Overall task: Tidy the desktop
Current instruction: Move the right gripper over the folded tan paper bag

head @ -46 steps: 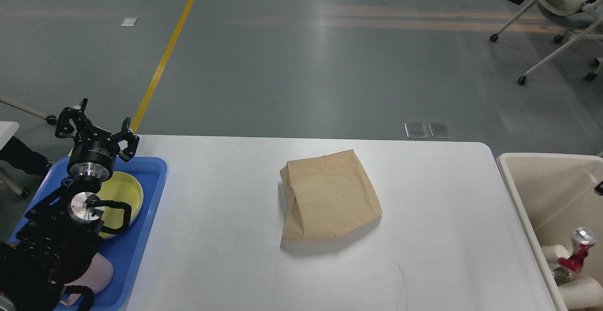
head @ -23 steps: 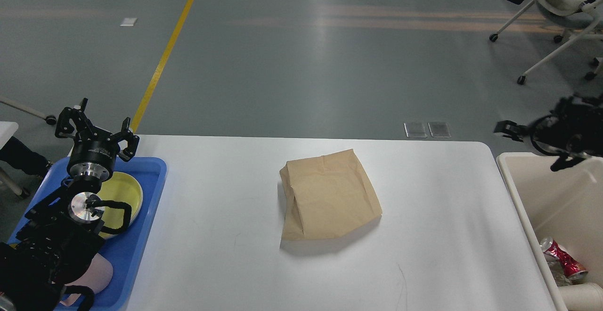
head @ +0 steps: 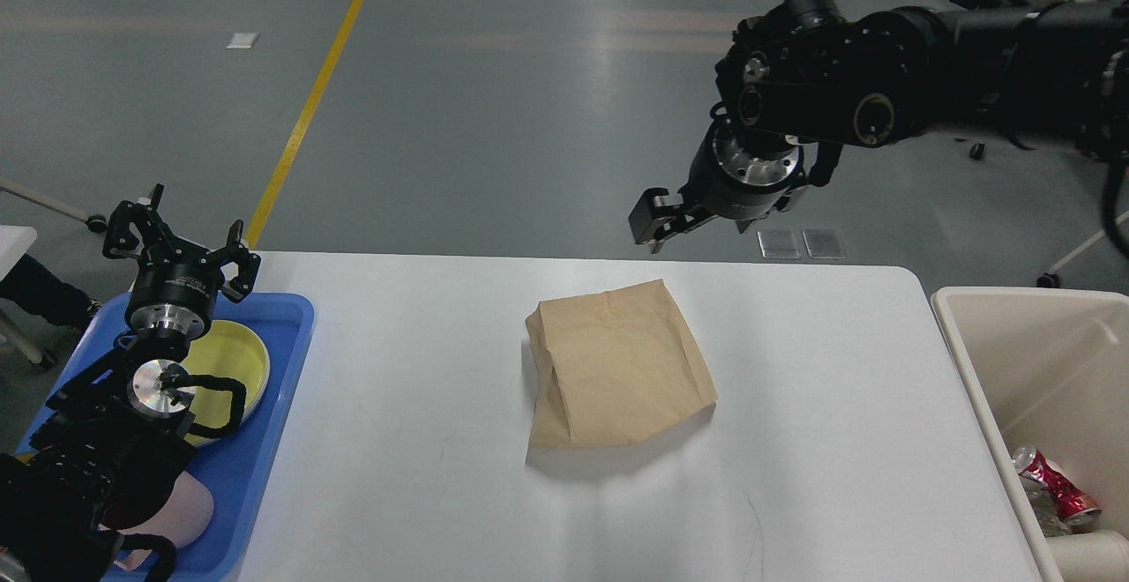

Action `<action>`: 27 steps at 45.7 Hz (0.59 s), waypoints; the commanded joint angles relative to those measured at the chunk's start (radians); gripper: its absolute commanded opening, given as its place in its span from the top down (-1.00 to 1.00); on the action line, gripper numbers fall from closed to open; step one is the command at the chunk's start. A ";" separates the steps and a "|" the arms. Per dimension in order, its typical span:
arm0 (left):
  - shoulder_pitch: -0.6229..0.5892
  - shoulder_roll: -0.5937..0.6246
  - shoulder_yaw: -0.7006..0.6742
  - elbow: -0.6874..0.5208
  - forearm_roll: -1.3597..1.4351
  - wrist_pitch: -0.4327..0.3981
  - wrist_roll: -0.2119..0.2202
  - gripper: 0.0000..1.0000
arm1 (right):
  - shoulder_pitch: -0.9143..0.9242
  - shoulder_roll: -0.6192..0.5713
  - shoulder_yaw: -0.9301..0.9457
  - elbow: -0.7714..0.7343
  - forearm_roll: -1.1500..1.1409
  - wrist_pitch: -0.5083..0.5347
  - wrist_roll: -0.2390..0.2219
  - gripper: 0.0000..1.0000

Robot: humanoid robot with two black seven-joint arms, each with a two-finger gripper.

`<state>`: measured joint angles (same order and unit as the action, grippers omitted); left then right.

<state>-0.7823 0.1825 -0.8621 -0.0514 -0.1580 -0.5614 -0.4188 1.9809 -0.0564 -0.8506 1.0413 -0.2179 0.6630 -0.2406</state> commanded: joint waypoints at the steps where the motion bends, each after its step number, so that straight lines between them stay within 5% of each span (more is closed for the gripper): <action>1: 0.000 0.000 0.000 -0.001 0.000 0.000 0.000 -0.92 | -0.043 0.062 0.061 -0.009 0.000 0.006 -0.002 -1.00; 27: 0.000 0.000 0.000 0.001 0.000 0.000 0.000 -0.92 | -0.249 0.225 0.119 -0.030 0.000 -0.080 -0.006 -1.00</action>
<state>-0.7823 0.1825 -0.8619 -0.0512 -0.1580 -0.5614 -0.4188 1.7767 0.1602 -0.7496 1.0263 -0.2178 0.5969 -0.2471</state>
